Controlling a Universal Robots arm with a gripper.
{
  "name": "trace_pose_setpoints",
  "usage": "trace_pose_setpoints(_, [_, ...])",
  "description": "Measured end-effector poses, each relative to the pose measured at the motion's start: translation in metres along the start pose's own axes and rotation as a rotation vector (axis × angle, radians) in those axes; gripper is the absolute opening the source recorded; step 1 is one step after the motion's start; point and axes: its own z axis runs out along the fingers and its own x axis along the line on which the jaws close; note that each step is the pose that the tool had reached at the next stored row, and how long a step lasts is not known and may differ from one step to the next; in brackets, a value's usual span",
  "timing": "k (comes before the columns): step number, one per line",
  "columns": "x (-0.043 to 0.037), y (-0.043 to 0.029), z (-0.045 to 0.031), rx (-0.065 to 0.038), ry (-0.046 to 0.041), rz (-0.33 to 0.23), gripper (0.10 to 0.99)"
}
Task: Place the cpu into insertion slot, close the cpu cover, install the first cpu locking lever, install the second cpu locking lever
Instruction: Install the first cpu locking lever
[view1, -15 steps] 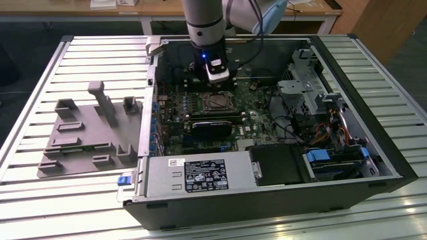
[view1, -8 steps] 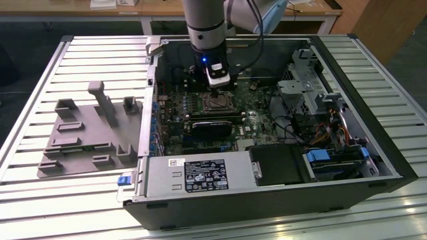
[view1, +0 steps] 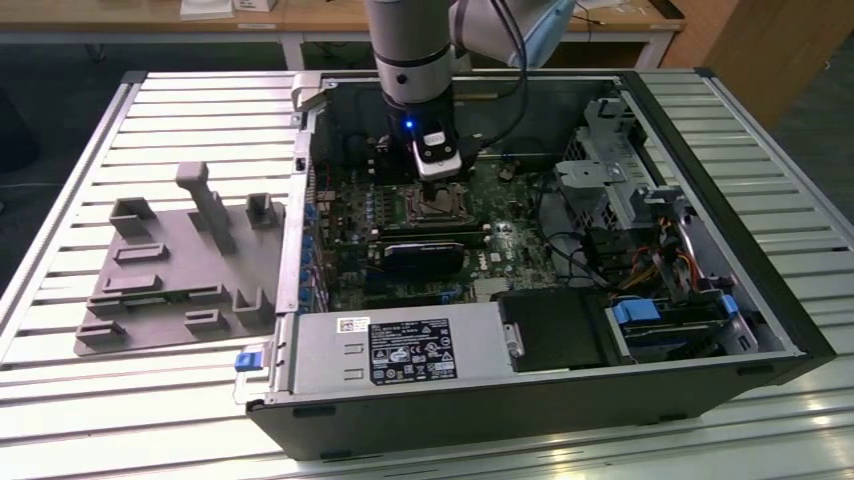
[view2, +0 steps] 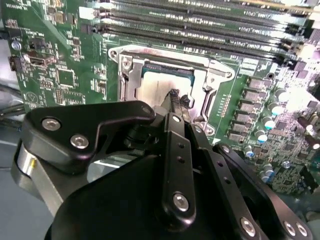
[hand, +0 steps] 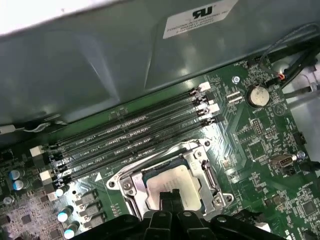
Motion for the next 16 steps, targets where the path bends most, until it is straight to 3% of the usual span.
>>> trace_pose_setpoints(4, [-0.0005,0.0001,0.0003,0.0,0.0018,-0.008,0.106])
trace_pose_setpoints(16, [-0.0075,0.0031,0.0035,-0.002,0.0301,-0.096,0.106])
